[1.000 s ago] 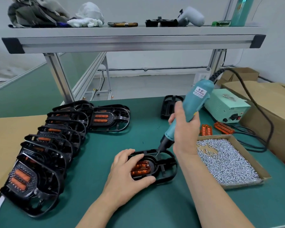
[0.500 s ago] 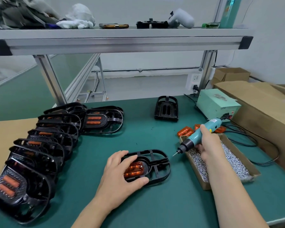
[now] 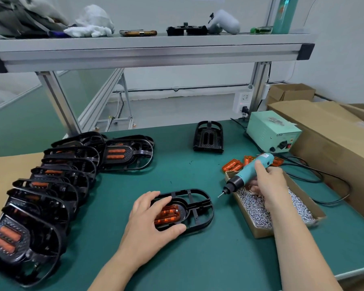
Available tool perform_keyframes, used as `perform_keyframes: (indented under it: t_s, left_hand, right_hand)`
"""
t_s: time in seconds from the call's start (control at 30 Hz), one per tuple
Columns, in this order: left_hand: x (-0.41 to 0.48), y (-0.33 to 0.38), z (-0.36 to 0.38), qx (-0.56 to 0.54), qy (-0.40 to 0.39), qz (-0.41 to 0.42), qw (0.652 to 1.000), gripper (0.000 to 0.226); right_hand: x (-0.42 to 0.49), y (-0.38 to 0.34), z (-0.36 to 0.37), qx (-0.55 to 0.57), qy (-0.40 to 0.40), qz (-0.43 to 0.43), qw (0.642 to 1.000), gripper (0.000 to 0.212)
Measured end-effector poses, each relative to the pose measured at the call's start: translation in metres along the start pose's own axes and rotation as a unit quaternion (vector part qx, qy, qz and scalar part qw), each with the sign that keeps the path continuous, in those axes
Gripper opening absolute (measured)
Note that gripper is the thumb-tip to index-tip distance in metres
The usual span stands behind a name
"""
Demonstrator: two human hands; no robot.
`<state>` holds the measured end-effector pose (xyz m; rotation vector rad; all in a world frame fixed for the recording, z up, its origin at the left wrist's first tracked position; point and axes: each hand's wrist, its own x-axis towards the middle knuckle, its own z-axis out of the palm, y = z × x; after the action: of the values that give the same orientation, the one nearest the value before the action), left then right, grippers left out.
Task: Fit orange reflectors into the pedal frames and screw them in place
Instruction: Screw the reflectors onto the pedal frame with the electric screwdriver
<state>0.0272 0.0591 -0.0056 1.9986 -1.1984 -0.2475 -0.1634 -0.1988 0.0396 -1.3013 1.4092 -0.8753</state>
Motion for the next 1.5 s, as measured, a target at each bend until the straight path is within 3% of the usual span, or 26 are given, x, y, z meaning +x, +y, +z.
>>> perform_keyframes:
  t_s: [0.1, 0.2, 0.33, 0.5, 0.7, 0.8, 0.87, 0.97, 1.0, 1.1, 1.2, 1.4, 1.5]
  left_hand:
    - [0.000, 0.002, 0.000, 0.007, -0.002, -0.001, 1.000, 0.082]
    - [-0.001, 0.004, 0.000, 0.030, -0.003, -0.003, 1.000, 0.083]
    - [-0.002, 0.008, -0.001, 0.033, -0.007, -0.007, 0.999, 0.080]
    - [-0.004, 0.012, -0.005, -0.005, 0.024, 0.002, 1.000, 0.071]
    - [-0.001, 0.026, -0.009, -0.045, 0.132, 0.026, 0.990, 0.032]
    - [0.003, 0.043, -0.010, -0.058, 0.159, 0.023, 0.985, 0.015]
    - [0.006, 0.056, -0.012, -0.132, 0.129, -0.011, 0.983, 0.022]
    - [0.013, 0.078, -0.012, -0.301, 0.040, -0.091, 0.949, 0.017]
    - [0.015, 0.084, -0.012, -0.364, 0.008, -0.115, 0.924, 0.010]
    - [0.018, 0.100, -0.014, -0.521, -0.064, -0.163, 0.836, 0.020]
    - [0.020, 0.102, -0.019, -0.585, -0.082, -0.189, 0.784, 0.013]
    - [0.018, 0.096, -0.023, -0.623, -0.073, -0.240, 0.741, 0.007]
    - [0.019, 0.094, -0.026, -0.611, -0.060, -0.236, 0.753, 0.007]
  right_hand:
    - [-0.009, -0.001, -0.020, -0.217, 0.032, -0.107, 0.970, 0.025]
    - [-0.019, -0.003, -0.038, -0.358, -0.027, -0.141, 0.923, 0.010]
    - [-0.028, -0.002, -0.038, -0.424, -0.153, -0.108, 0.886, 0.017]
    - [-0.029, -0.003, -0.030, -0.446, -0.132, -0.137, 0.874, 0.014]
    - [-0.034, -0.008, -0.033, -0.391, -0.096, -0.171, 0.899, 0.023]
    - [-0.042, -0.018, -0.034, -0.237, -0.084, -0.185, 0.950, 0.018]
    - [-0.057, -0.030, -0.027, -0.069, -0.141, -0.171, 0.973, 0.015]
    - [-0.089, -0.043, -0.006, 0.117, -0.269, -0.126, 0.948, 0.003]
    - [-0.097, -0.043, 0.002, 0.146, -0.301, -0.113, 0.936, 0.010]
    - [-0.115, -0.040, 0.020, 0.166, -0.383, -0.118, 0.901, 0.018]
    - [-0.118, -0.039, 0.028, 0.186, -0.419, -0.130, 0.879, 0.012]
    - [-0.117, -0.035, 0.031, 0.105, -0.385, -0.193, 0.896, 0.011]
    - [-0.100, -0.033, 0.030, 0.117, -0.257, -0.163, 0.946, 0.008]
